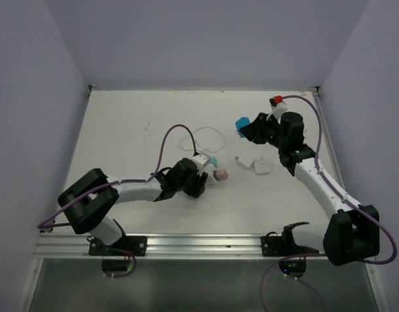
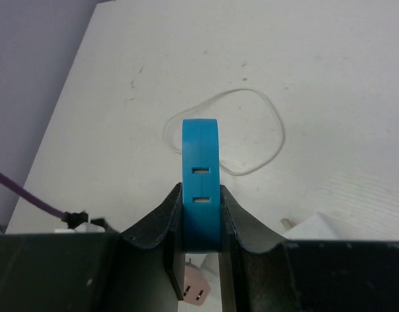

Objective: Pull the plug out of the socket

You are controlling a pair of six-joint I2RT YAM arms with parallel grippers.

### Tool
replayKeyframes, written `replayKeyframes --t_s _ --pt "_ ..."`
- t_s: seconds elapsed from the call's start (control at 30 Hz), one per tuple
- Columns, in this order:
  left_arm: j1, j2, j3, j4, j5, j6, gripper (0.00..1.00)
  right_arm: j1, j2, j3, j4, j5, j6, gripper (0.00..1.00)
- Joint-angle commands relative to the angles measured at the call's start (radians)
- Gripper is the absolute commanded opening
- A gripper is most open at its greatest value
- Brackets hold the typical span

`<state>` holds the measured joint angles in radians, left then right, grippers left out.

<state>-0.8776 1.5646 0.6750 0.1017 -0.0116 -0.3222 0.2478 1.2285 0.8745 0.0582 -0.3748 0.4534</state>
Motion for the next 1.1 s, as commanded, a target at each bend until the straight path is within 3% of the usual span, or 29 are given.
replayKeyframes --t_s 0.0,0.3,0.47,0.57,0.67,0.7,0.77,0.8,0.9,1.07 --pt "0.003 0.005 -0.038 -0.168 -0.053 -0.006 0.00 -0.097 -0.015 -0.041 -0.031 0.108 0.065 0.00" --pt "0.028 -0.055 -0.052 -0.166 -0.077 -0.021 0.00 -0.402 0.081 -0.150 0.047 0.065 0.250 0.00" --pt "0.040 -0.139 -0.077 -0.135 -0.080 -0.043 0.00 -0.438 0.189 -0.151 0.107 0.027 0.291 0.00" --pt "0.049 -0.184 -0.091 -0.119 -0.088 -0.064 0.06 -0.438 0.233 -0.141 0.115 0.005 0.294 0.08" --pt "0.054 -0.216 -0.091 -0.119 -0.096 -0.093 0.23 -0.443 0.290 -0.143 0.140 -0.024 0.306 0.20" --pt "0.054 -0.224 -0.088 -0.119 -0.097 -0.103 0.34 -0.443 0.304 -0.144 0.143 -0.029 0.312 0.29" --pt "0.054 -0.247 -0.084 -0.079 -0.099 -0.130 0.46 -0.444 0.309 -0.152 0.135 -0.024 0.314 0.39" --pt "0.052 -0.264 -0.083 -0.070 -0.103 -0.156 0.61 -0.444 0.298 -0.155 0.124 -0.016 0.311 0.48" --pt "0.052 -0.285 -0.074 -0.060 -0.116 -0.216 0.82 -0.444 0.263 -0.154 0.056 0.033 0.286 0.62" --pt "0.052 -0.295 -0.037 -0.079 -0.157 -0.441 0.99 -0.444 0.120 -0.126 -0.117 0.134 0.228 0.76"
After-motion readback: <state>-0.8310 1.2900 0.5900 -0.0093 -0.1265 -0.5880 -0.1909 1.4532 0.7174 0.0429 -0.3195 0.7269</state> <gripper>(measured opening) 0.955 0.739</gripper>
